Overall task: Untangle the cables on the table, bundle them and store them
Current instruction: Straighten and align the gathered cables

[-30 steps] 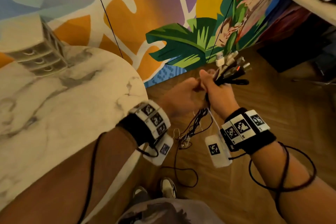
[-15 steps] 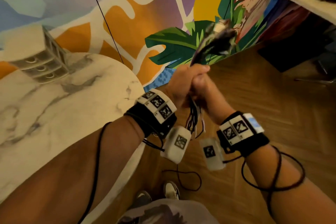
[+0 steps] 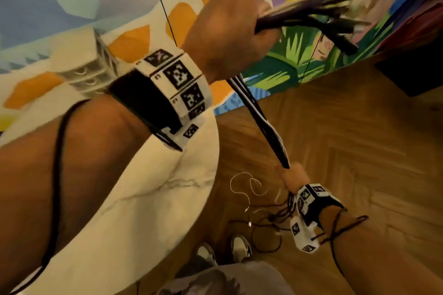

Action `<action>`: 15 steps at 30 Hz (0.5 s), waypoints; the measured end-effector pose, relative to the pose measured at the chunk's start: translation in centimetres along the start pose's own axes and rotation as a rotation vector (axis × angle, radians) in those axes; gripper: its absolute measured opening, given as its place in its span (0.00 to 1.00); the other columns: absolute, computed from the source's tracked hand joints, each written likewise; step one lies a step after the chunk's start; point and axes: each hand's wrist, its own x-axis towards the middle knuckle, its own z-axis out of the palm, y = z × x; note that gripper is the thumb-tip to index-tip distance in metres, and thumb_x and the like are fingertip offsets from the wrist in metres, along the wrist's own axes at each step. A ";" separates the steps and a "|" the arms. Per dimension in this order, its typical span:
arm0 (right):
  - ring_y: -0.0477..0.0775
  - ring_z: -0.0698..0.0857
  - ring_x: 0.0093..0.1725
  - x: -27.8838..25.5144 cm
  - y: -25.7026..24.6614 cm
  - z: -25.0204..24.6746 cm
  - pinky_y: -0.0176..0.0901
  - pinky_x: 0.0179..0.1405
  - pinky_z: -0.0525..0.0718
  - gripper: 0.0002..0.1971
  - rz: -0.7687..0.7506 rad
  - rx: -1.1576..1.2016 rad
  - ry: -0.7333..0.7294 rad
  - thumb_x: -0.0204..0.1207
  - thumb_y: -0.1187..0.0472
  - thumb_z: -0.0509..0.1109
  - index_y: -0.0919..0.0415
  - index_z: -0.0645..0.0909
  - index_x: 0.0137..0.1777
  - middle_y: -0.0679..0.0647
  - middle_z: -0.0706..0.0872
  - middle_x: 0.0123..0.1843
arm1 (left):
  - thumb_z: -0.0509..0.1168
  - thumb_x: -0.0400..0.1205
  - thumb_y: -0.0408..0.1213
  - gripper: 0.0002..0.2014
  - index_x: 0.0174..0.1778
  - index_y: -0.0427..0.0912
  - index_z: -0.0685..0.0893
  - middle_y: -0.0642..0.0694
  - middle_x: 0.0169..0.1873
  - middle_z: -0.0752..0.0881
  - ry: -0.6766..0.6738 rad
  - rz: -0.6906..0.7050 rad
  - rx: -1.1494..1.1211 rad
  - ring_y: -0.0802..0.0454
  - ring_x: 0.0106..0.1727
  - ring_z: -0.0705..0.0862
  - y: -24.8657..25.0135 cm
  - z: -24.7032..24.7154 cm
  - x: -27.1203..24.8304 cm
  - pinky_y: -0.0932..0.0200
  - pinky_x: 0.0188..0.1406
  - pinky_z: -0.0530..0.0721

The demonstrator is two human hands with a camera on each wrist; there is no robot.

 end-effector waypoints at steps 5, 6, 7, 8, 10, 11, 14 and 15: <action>0.51 0.72 0.21 -0.2 -2.5 -0.3 0.41 0.22 0.69 0.15 -0.037 0.187 0.047 0.77 0.53 0.66 0.56 0.71 0.30 0.51 0.74 0.24 | 0.56 0.79 0.51 0.18 0.26 0.48 0.75 0.54 0.18 0.68 -0.061 0.247 0.112 0.52 0.16 0.64 -0.4 4.3 -3.1 0.66 0.22 0.53; 0.51 0.71 0.21 -0.2 -3.0 -0.5 0.41 0.22 0.69 0.15 -0.059 0.230 0.044 0.75 0.53 0.66 0.55 0.71 0.30 0.51 0.73 0.23 | 0.57 0.79 0.51 0.17 0.26 0.49 0.74 0.52 0.18 0.70 -0.100 0.228 0.106 0.50 0.17 0.66 -0.6 5.9 -4.0 0.65 0.23 0.55; 0.51 0.70 0.20 -0.5 -3.6 -0.9 0.42 0.23 0.68 0.14 -0.085 0.264 0.036 0.73 0.53 0.67 0.55 0.70 0.29 0.51 0.72 0.22 | 0.60 0.79 0.50 0.16 0.26 0.49 0.74 0.50 0.18 0.73 -0.133 0.201 0.091 0.48 0.17 0.68 -0.7 7.3 -4.8 0.62 0.24 0.57; 0.52 0.69 0.20 -0.8 -4.3 -1.3 0.43 0.23 0.68 0.13 -0.118 0.298 0.031 0.72 0.52 0.67 0.55 0.70 0.29 0.51 0.71 0.22 | 0.62 0.78 0.48 0.14 0.27 0.48 0.76 0.48 0.19 0.77 -0.168 0.167 0.076 0.46 0.19 0.71 -0.9 8.8 -5.4 0.60 0.25 0.59; 0.52 0.70 0.22 -1.8 -5.8 -2.2 0.44 0.24 0.67 0.11 -0.183 0.352 0.024 0.65 0.50 0.66 0.52 0.71 0.29 0.50 0.72 0.22 | 0.61 0.79 0.48 0.13 0.35 0.45 0.82 0.45 0.28 0.84 -0.292 0.042 0.039 0.45 0.29 0.79 -0.7 11.1 -6.3 0.56 0.28 0.66; 0.51 0.70 0.23 -2.4 -6.6 -2.6 0.42 0.25 0.67 0.08 -0.224 0.369 0.016 0.64 0.49 0.65 0.49 0.71 0.29 0.47 0.73 0.23 | 0.59 0.80 0.49 0.14 0.38 0.45 0.85 0.46 0.32 0.85 -0.323 -0.032 -0.013 0.46 0.33 0.80 -0.4 12.1 -6.4 0.55 0.30 0.70; 0.40 0.71 0.27 -3.9 -8.5 -3.9 0.33 0.27 0.69 0.13 -0.385 0.252 -0.036 0.75 0.56 0.63 0.44 0.71 0.29 0.39 0.75 0.24 | 0.65 0.79 0.56 0.20 0.27 0.46 0.83 0.51 0.23 0.80 -0.337 -0.300 -0.286 0.56 0.25 0.75 0.2 13.5 -5.9 0.65 0.25 0.68; 0.38 0.72 0.27 -4.7 -9.4 -4.2 0.31 0.27 0.70 0.14 -0.423 0.194 -0.057 0.76 0.59 0.62 0.44 0.70 0.29 0.40 0.75 0.25 | 0.68 0.76 0.56 0.22 0.22 0.46 0.79 0.51 0.19 0.76 -0.333 -0.379 -0.379 0.57 0.22 0.72 0.2 13.4 -5.5 0.66 0.22 0.64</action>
